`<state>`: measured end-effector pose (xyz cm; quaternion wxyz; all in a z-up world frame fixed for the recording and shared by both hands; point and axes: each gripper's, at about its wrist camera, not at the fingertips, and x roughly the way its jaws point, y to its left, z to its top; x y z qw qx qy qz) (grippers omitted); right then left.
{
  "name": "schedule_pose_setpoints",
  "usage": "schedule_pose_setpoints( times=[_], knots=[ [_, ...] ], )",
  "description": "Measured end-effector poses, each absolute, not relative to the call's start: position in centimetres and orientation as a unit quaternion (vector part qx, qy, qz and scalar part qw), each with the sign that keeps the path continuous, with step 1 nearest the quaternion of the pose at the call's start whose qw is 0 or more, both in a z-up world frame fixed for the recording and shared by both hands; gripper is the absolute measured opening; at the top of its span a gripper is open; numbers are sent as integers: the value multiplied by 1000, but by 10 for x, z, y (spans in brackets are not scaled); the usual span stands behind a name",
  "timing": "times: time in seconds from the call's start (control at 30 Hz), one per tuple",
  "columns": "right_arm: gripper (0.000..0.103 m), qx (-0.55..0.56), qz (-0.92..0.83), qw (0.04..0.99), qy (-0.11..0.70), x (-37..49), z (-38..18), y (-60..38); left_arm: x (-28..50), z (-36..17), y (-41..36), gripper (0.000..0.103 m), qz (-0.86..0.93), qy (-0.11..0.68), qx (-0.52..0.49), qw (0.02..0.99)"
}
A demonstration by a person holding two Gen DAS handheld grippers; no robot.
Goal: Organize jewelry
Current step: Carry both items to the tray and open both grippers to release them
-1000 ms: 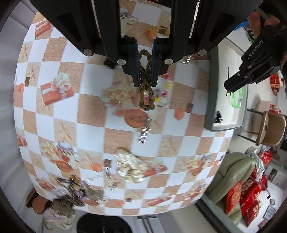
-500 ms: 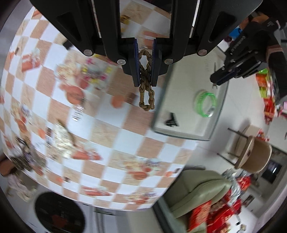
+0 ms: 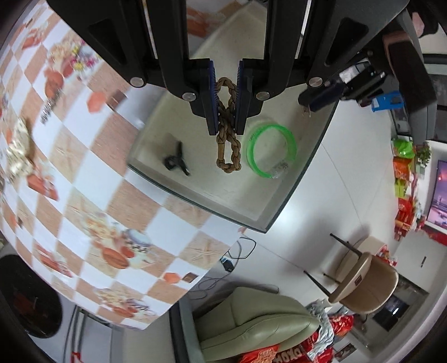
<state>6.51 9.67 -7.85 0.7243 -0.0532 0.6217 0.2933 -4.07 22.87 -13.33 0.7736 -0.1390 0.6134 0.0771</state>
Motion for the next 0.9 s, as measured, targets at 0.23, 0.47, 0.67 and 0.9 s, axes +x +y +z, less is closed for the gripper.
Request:
schedule_pose_setpoints(
  times=[0.23, 0.47, 0.67, 0.9],
  knots=[
    [12, -56, 286, 709, 642, 84, -117, 124, -32, -153, 228, 17, 84, 622, -120, 769],
    [12, -63, 276, 701, 655, 93, -144, 136, -28, -165, 225, 17, 90, 630, -102, 764],
    [13, -63, 270, 693, 666, 99, -159, 138, -25, -169, 218, 17, 94, 632, -79, 765],
    [15, -57, 274, 691, 666, 102, -161, 139, -25, -167, 208, 18, 100, 637, -53, 762]
  ],
)
